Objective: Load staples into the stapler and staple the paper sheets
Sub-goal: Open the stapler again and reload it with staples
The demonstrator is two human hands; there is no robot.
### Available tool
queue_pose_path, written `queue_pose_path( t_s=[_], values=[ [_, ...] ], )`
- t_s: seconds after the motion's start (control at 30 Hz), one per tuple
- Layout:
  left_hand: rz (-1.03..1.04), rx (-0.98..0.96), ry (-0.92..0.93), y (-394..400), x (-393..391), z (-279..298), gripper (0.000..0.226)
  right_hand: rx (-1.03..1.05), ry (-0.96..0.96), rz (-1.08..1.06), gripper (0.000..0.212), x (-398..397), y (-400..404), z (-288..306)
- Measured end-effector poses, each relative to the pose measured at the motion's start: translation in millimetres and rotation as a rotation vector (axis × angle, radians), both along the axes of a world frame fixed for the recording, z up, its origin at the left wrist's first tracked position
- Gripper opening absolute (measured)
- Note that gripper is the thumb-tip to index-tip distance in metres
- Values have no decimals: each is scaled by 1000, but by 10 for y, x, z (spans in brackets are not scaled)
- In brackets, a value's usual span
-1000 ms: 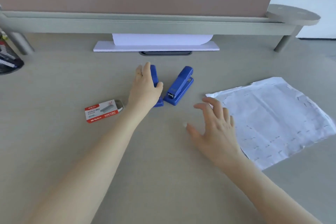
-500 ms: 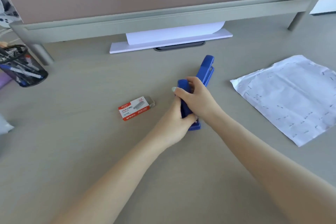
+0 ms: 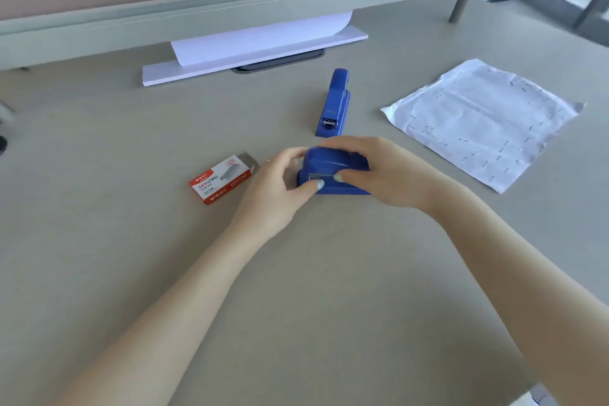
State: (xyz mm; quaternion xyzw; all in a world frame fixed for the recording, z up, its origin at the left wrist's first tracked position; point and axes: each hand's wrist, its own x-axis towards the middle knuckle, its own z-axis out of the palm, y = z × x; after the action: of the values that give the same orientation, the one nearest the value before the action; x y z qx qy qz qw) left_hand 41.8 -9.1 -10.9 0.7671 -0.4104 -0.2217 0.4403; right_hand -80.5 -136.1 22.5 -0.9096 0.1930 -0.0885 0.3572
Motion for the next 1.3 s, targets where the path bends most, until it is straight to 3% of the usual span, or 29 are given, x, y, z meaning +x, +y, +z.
queue_pose_path(
  t_s=[0.2, 0.3, 0.5, 0.63, 0.77, 0.9, 1.0, 1.17, 1.3],
  values=[
    [51, -26, -12, 82, -200, -24, 16, -55, 17, 148, 53, -26, 35, 4],
    [147, -54, -24, 119, -321, -73, 12, -129, -47, 174, 25, 26, 141, -54],
    [272, -51, -56, 19, -265, -69, 19, -386, -236, -17, 44, 190, 175, -261],
    [304, -52, -60, -131, -214, -40, 21, -406, -302, -205, 43, 213, 91, -327],
    [219, 20, -87, -196, -161, -24, 17, -357, -324, -209, 42, 170, 20, -341],
    [186, -22, -47, -195, -205, -25, 14, -189, -353, -201, 40, 125, -22, -283],
    [189, -36, -39, -191, -216, -33, 12, 96, -403, -217, 40, 87, -47, -193],
    [203, -36, -56, -195, -228, -36, 10, 449, -549, -265, 14, 6, -107, -73],
    [203, -18, -75, -194, -237, -41, 11, 742, -703, -396, 32, -53, -242, -27]
  ],
)
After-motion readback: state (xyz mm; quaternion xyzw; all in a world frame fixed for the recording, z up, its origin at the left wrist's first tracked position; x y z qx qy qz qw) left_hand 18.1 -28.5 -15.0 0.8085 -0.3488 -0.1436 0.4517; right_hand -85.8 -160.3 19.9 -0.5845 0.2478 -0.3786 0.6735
